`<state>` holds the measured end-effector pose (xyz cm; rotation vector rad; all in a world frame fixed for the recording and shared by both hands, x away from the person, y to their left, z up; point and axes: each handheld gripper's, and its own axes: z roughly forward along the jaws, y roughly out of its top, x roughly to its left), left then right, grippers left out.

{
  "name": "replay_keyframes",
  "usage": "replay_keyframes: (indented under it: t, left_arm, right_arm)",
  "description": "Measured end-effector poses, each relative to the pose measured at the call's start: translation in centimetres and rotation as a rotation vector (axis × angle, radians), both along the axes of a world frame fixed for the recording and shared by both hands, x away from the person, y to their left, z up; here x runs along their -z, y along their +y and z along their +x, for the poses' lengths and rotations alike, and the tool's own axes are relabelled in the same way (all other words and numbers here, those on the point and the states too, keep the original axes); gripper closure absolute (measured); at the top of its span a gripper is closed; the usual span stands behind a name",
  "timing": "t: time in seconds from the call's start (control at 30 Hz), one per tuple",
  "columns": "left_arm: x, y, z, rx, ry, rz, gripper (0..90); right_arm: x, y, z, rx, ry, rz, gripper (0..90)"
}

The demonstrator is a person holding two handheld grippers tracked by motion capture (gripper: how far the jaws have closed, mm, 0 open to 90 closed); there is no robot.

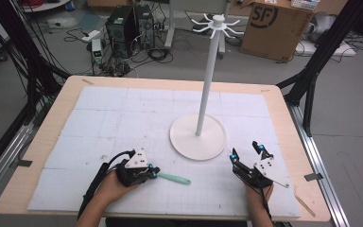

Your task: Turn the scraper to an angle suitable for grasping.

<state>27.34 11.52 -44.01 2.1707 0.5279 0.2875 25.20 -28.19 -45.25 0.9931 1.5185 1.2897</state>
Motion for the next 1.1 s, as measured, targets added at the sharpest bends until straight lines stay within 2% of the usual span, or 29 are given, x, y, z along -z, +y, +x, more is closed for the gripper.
replay_keyframes:
  t: [0.1, 0.13, 0.2, 0.3, 0.43, 0.47, 0.67, 0.73, 0.9, 1.1]
  left_arm:
    - [0.21, 0.06, 0.16, -0.017, 0.001, 0.013, 88.8]
    - [0.2, 0.08, 0.26, -0.027, 0.006, 0.005, 83.5]
    - [0.16, 0.2, 0.38, -0.012, 0.033, -0.007, 75.1]
    - [0.2, 0.06, 0.37, -0.001, 0.03, 0.01, 57.4]
    - [0.53, -0.27, 0.41, 0.04, 0.03, 0.05, 51.5]
    - [0.64, -0.39, 0.37, 0.041, 0.031, 0.043, 50.3]
    - [0.65, -0.39, 0.41, 0.058, 0.022, 0.047, 50.9]
    - [0.69, -0.42, 0.37, 0.077, 0.025, 0.038, 55.2]
    - [0.54, -0.52, 0.15, 0.116, 0.02, 0.054, 68.9]
    - [0.54, -0.52, 0.1, 0.116, 0.023, 0.049, 71.3]
  right_arm:
    - [0.0, 0.0, 0.0, 0.0, 0.0, 0.0, 24.7]
    - [0.0, 0.0, 0.0, 0.0, 0.0, 0.001, 24.7]
    - [0.0, -0.01, 0.0, 0.0, 0.0, 0.0, 24.7]
    - [0.0, -0.01, 0.0, 0.0, 0.0, -0.001, 24.7]
    - [0.0, 0.0, 0.0, 0.002, -0.001, -0.002, 24.7]
    - [0.0, 0.01, 0.0, 0.002, -0.002, -0.002, 24.7]
    - [0.0, 0.01, 0.0, 0.001, 0.0, -0.003, 24.7]
    - [0.0, 0.01, 0.0, 0.001, 0.0, -0.004, 24.7]
    - [0.0, 0.02, 0.0, 0.002, -0.002, -0.003, 24.7]
    - [0.0, 0.01, 0.01, 0.001, -0.002, -0.002, 24.7]
